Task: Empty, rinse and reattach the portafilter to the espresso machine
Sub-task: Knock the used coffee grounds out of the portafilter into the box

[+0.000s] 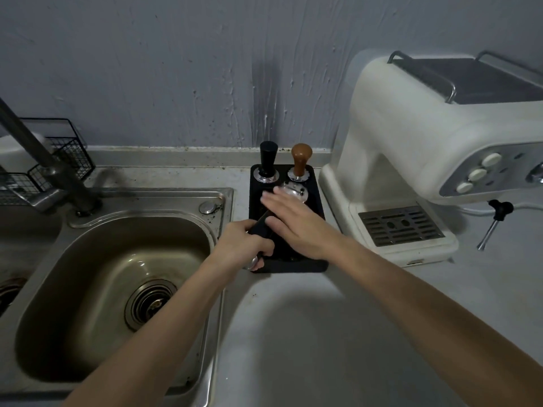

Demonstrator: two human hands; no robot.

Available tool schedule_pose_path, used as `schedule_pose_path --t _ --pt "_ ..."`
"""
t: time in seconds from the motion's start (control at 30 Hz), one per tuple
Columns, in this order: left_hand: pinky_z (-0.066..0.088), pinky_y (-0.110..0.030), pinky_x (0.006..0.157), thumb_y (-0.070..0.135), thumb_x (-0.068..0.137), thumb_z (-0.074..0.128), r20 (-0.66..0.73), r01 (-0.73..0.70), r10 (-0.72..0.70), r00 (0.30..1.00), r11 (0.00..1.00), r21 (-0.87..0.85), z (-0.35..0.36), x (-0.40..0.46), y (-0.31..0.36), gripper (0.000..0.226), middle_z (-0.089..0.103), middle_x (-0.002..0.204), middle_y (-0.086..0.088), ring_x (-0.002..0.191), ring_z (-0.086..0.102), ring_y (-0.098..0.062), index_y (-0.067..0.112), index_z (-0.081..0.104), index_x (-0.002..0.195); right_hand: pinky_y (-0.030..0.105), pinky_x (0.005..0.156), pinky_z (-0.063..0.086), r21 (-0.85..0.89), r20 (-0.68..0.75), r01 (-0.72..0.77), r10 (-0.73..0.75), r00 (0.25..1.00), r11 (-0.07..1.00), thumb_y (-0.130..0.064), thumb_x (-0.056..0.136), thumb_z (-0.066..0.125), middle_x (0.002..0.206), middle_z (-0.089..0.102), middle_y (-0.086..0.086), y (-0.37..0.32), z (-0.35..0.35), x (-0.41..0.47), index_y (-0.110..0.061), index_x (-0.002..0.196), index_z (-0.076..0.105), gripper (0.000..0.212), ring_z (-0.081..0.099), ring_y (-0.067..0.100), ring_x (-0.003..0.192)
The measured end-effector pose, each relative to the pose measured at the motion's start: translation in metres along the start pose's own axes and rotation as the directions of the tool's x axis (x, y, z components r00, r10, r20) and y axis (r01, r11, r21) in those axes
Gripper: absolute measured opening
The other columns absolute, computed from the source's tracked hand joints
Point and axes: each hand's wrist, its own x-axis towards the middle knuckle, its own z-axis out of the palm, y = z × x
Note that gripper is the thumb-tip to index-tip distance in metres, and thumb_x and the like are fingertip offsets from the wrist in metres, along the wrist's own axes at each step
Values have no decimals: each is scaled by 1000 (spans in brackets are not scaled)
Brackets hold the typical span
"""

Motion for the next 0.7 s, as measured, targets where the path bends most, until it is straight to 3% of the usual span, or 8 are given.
schedule_pose_path --t 0.07,0.2,0.33,0.4,0.47,0.53,0.63,0.7 --pt "29 -16 34 -12 64 57 6 15 -15 1000 1000 12 -2 -1 -3 18 44 46 -6 29 40 -15 6 52 67 21 115 -2 74 -36 39 -37 999 996 -32 99 28 154 26 3 4 -5 5 -11 142 30 48 8 6 142" --pt "29 -16 33 -11 66 58 18 -5 4 1000 1000 24 -5 -1 -5 18 44 44 -4 29 40 -15 6 54 71 15 114 6 128 -502 197 -108 858 972 -37 96 27 148 27 -6 -2 -30 16 -10 141 33 52 12 0 137" --pt "31 -15 34 -11 65 58 21 -18 18 1000 1000 19 -7 -1 1 19 45 41 -1 32 41 -14 7 53 67 23 116 2 -9 -18 7 -7 1000 1000 -30 99 30 153 27 2 4 0 7 -12 142 31 47 12 11 143" --pt "29 -16 36 -10 65 59 51 -13 11 999 999 40 -11 -4 1 16 46 45 -6 32 41 -15 4 55 72 13 112 -4 65 -49 26 -23 999 998 -34 99 27 153 28 0 9 -5 11 -14 142 31 48 12 8 142" --pt "29 -18 38 -9 66 59 70 -14 11 997 999 41 -14 -6 0 18 47 49 -9 35 41 -17 2 58 80 5 108 -6 123 -316 109 -65 947 986 -39 97 25 151 29 -2 4 -20 17 -14 142 32 51 12 2 139" --pt "30 -17 36 -10 66 60 61 -23 21 998 999 38 -14 -6 1 20 48 45 -6 33 42 -16 3 60 80 18 116 6 127 -491 189 -103 865 974 -37 96 27 147 31 -5 -1 -26 18 -10 140 35 52 13 1 137" --pt "30 -15 35 -11 64 59 42 -35 33 999 998 45 -11 -3 3 17 46 37 0 31 41 -14 6 56 69 36 119 11 31 -173 86 -80 982 996 -29 98 32 148 38 4 -3 -4 14 -8 136 41 44 17 14 142" --pt "29 -16 37 -10 64 58 37 -15 14 999 999 50 -8 -5 0 17 45 38 -1 31 41 -14 5 53 67 21 115 -1 70 3 39 -39 999 997 -31 99 30 150 35 3 0 0 14 -11 137 41 45 12 11 142"
